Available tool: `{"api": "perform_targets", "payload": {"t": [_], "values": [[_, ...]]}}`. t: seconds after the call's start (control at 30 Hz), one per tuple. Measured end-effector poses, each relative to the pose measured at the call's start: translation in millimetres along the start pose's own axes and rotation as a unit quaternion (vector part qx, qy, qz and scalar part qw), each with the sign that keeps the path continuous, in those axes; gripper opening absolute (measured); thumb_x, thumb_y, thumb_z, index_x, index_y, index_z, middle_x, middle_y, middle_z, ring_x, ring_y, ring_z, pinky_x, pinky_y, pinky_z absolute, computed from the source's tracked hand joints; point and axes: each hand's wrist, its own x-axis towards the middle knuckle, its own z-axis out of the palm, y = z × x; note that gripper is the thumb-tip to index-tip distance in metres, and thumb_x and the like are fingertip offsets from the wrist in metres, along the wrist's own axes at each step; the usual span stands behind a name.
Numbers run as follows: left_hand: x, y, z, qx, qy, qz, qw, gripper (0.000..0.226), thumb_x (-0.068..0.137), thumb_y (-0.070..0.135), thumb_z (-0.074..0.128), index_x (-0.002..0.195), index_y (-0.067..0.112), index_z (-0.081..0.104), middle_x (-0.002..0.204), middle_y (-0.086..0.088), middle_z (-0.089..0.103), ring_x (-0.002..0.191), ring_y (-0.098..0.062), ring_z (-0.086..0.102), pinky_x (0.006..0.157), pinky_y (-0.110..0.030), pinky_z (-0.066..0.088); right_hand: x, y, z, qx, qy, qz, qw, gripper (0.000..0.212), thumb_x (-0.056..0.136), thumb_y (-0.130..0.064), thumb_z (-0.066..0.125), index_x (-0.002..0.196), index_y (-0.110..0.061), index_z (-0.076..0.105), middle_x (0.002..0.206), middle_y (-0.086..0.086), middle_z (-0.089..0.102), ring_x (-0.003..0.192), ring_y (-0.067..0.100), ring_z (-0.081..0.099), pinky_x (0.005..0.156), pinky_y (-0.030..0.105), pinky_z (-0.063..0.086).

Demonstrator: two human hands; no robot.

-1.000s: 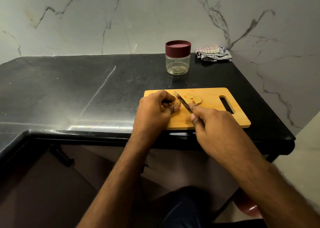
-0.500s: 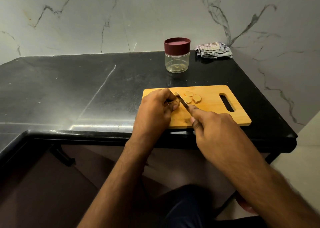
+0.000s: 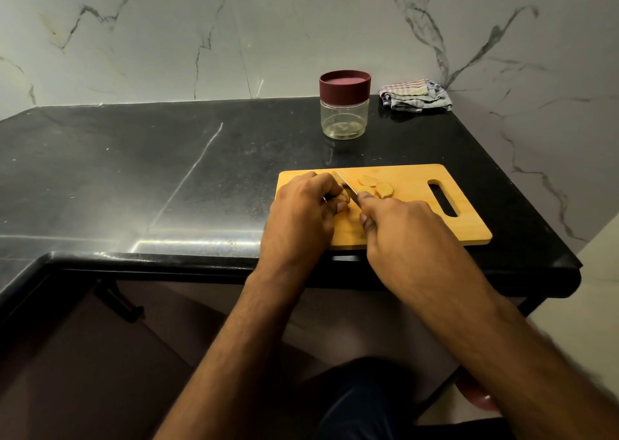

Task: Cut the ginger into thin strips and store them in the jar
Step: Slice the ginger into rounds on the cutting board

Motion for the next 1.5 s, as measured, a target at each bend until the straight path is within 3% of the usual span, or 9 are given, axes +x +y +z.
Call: {"api": "perform_targets", "payload": {"t": [0.23,0.33,0.6,0.7,0.87,1.0,1.13,1.33,1.5], "values": [[-3,3,4,0.031,0.018,-0.002,0.999,0.008,0.089,0.011,0.067,0.083,0.016,0.070,0.086,0.004,0.067,0.081,-0.015,0.060,0.072,-0.040,0.052,-16,6,4,-0.008,0.021,-0.005,1.000,0.058,0.098,-0.022,0.050,0.148,-0.035,0.025,0.093,-0.002,0.049,0.084,0.014,0.054,0.052,0.022,0.038],[-2,2,2,0.027,0.012,0.007,1.000,0.005,0.089,0.011,0.069,0.085,0.013,0.072,0.088,0.002,0.068,0.082,-0.016,0.061,0.073,-0.041,0.053,-18,6,4,-0.013,0.033,-0.003,0.999,0.055,0.098,-0.022,0.049,0.147,-0.035,0.028,0.090,-0.002,0.047,0.080,0.013,0.052,0.049,0.020,0.035],[-1,2,1,0.006,0.013,-0.011,1.000,0.010,0.084,0.005,0.071,0.080,0.014,0.072,0.087,0.006,0.071,0.081,-0.012,0.064,0.075,-0.039,0.054,4,-8,-3,-0.054,0.001,0.013,0.998,0.049,0.095,-0.019,0.053,0.141,-0.032,0.039,0.080,-0.002,0.041,0.082,0.016,0.046,0.060,0.029,0.039],[-2,1,4,0.009,0.013,-0.018,1.000,0.006,0.087,0.011,0.070,0.086,0.015,0.073,0.093,0.005,0.071,0.088,-0.012,0.065,0.079,-0.039,0.055,-1,-4,-12,-0.060,-0.081,0.035,0.994,0.061,0.095,-0.020,0.057,0.147,-0.033,0.028,0.105,0.004,0.051,0.097,0.021,0.053,0.069,0.034,0.047],[0,2,1,0.013,0.004,-0.016,1.000,0.005,0.090,0.013,0.070,0.089,0.015,0.074,0.095,0.003,0.071,0.088,-0.013,0.065,0.079,-0.040,0.056,-20,2,-6,-0.039,-0.025,0.026,0.999,0.056,0.095,-0.021,0.055,0.144,-0.035,0.032,0.089,-0.002,0.046,0.081,0.015,0.051,0.050,0.023,0.036],[0,2,0,0.011,-0.002,-0.014,1.000,0.005,0.089,0.011,0.071,0.088,0.014,0.075,0.096,0.003,0.072,0.089,-0.012,0.066,0.081,-0.039,0.056,-1,-6,-7,-0.047,-0.050,0.037,0.997,0.054,0.094,-0.021,0.056,0.143,-0.031,0.036,0.101,0.003,0.051,0.093,0.020,0.053,0.070,0.032,0.047],[-1,2,2,0.007,0.014,-0.022,1.000,0.005,0.087,0.011,0.071,0.085,0.015,0.074,0.091,0.004,0.072,0.087,-0.013,0.066,0.079,-0.040,0.056,1,-3,-7,-0.038,-0.002,0.008,0.999,0.036,0.096,-0.019,0.051,0.130,-0.032,0.051,0.080,-0.003,0.043,0.081,0.015,0.049,0.063,0.029,0.043],[0,3,1,0.008,0.010,-0.027,1.000,0.003,0.090,0.016,0.073,0.091,0.015,0.075,0.095,0.003,0.072,0.087,-0.011,0.065,0.080,-0.039,0.056,-18,4,-10,-0.037,-0.037,0.004,0.999,0.039,0.097,-0.020,0.051,0.134,-0.031,0.047,0.088,0.000,0.053,0.075,0.013,0.051,0.050,0.023,0.036],[0,2,-1,0.005,0.006,-0.018,1.000,0.002,0.088,0.015,0.074,0.088,0.015,0.076,0.093,0.002,0.072,0.083,-0.013,0.066,0.077,-0.040,0.056,-1,-5,-18,-0.064,-0.097,0.041,0.992,0.047,0.095,-0.021,0.056,0.140,-0.029,0.042,0.101,0.004,0.051,0.098,0.021,0.055,0.069,0.032,0.047]]}}
